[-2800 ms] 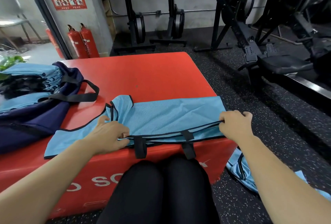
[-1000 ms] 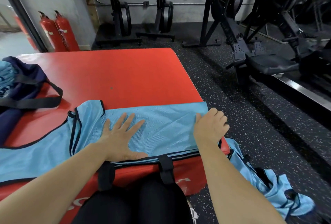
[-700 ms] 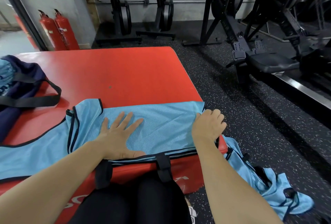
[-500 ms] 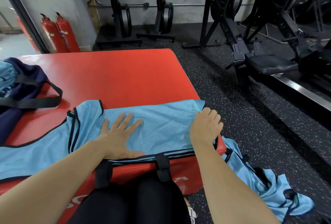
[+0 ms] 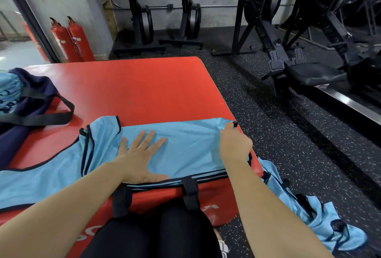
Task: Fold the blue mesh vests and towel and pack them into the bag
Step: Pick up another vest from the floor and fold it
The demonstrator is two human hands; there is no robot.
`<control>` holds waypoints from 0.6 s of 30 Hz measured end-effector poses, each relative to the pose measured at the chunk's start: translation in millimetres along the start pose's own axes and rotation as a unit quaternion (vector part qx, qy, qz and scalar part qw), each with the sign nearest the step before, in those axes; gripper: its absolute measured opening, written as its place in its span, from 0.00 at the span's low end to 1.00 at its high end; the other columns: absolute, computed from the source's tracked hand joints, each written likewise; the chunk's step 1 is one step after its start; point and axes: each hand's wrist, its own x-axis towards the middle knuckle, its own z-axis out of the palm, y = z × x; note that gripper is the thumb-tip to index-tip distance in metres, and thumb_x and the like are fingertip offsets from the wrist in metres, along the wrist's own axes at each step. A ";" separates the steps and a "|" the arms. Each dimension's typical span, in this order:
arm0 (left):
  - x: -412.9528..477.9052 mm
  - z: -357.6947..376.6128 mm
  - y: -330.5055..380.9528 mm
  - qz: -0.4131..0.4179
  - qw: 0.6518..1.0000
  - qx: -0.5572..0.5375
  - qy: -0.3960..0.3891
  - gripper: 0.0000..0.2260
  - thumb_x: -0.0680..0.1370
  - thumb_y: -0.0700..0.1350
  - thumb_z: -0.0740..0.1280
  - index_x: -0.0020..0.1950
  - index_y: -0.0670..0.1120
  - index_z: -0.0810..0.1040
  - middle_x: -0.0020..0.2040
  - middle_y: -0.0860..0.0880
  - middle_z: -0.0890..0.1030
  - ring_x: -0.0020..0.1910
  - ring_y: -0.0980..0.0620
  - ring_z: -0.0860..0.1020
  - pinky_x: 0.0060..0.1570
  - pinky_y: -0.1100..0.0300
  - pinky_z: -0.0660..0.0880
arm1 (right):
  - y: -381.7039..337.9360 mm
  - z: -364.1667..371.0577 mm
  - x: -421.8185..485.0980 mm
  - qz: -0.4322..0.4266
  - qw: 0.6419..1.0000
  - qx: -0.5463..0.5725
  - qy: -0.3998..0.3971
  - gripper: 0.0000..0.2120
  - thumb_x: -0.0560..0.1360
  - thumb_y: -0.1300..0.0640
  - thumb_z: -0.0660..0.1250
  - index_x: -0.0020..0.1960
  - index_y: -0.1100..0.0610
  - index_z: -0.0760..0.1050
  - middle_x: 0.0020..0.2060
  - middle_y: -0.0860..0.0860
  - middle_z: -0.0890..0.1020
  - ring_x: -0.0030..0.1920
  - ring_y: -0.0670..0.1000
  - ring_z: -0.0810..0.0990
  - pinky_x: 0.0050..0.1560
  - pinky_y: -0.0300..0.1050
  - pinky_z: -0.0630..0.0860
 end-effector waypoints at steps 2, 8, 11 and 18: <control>4.9 0.5 3.2 -0.007 1.000 -0.003 0.007 0.54 0.51 0.85 0.41 0.72 0.67 0.26 0.76 0.55 0.27 0.75 0.50 0.26 0.71 0.35 0.32 | 2.2 -1.8 8.0 -0.009 1.000 -0.001 -0.003 0.12 0.84 0.56 0.54 0.66 0.59 0.64 0.54 0.53 0.80 0.51 0.57 0.83 0.39 0.45 0.66; 33.3 -12.7 24.7 -0.009 1.000 -0.019 0.010 0.55 0.53 0.85 0.44 0.74 0.66 0.30 0.77 0.54 0.29 0.75 0.51 0.27 0.71 0.35 0.31 | 21.8 -0.9 37.3 -0.010 1.000 -0.028 0.000 0.11 0.84 0.57 0.53 0.64 0.59 0.64 0.55 0.54 0.79 0.50 0.57 0.83 0.38 0.45 0.66; 46.7 -15.3 37.5 -0.006 1.000 -0.011 0.016 0.54 0.56 0.85 0.47 0.74 0.66 0.30 0.77 0.54 0.28 0.74 0.50 0.26 0.70 0.34 0.31 | 33.7 -0.9 50.6 0.023 0.999 -0.049 0.003 0.11 0.83 0.57 0.54 0.64 0.58 0.63 0.57 0.54 0.77 0.53 0.56 0.81 0.39 0.46 0.67; 50.9 -14.6 42.9 -0.010 1.000 -0.005 0.019 0.51 0.63 0.82 0.52 0.76 0.64 0.31 0.77 0.52 0.29 0.75 0.48 0.27 0.69 0.32 0.31 | -13.6 -10.9 46.5 -0.039 0.992 -0.013 0.116 0.18 0.74 0.56 0.67 0.62 0.58 0.69 0.54 0.57 0.75 0.54 0.58 0.72 0.51 0.53 0.67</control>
